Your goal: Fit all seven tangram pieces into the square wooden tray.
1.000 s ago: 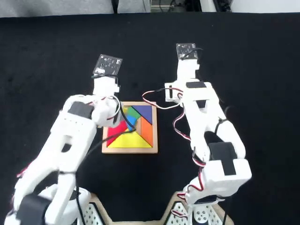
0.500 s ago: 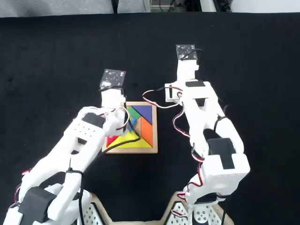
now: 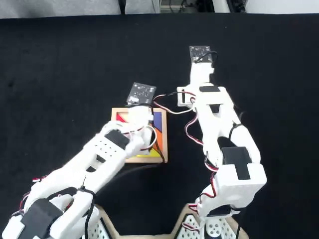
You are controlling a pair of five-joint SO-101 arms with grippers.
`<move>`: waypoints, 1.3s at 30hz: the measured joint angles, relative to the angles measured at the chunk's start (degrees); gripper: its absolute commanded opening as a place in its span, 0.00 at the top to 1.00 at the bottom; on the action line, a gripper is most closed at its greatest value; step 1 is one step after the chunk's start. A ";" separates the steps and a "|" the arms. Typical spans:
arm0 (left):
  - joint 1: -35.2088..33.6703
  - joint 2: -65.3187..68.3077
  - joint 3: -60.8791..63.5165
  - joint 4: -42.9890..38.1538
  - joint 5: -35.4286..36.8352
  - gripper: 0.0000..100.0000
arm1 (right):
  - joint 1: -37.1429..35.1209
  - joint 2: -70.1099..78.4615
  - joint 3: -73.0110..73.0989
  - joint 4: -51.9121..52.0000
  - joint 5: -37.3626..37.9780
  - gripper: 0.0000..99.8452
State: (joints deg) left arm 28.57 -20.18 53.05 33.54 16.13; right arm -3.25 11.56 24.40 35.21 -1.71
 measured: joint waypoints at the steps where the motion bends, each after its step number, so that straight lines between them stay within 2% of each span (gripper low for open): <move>1: 0.00 0.00 0.00 -1.14 0.00 0.97 | 0.09 0.00 0.00 0.00 0.00 0.99; 5: 0.00 2.20 0.00 -4.13 1.05 0.97 | 0.09 0.00 0.00 0.00 0.00 0.99; 12: -2.99 12.48 -3.96 -4.40 3.25 0.97 | 0.53 0.00 0.00 0.00 0.00 0.99; 21: -2.90 11.08 -4.66 -2.81 3.16 0.97 | 0.70 0.00 0.00 0.00 0.00 0.99; 29: -9.05 10.99 -4.66 -2.46 3.16 0.97 | 0.79 0.00 0.00 0.00 0.00 0.99; 34: -10.29 10.99 -4.66 -2.29 3.16 0.97 | 0.79 0.00 0.00 0.00 0.00 0.99; 39: -10.37 10.46 -3.52 0.18 -0.35 0.97 | 0.79 0.00 0.00 0.00 0.00 0.99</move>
State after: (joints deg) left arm 18.20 -9.71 49.54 33.71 15.78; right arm -2.46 11.56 24.40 35.21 -1.71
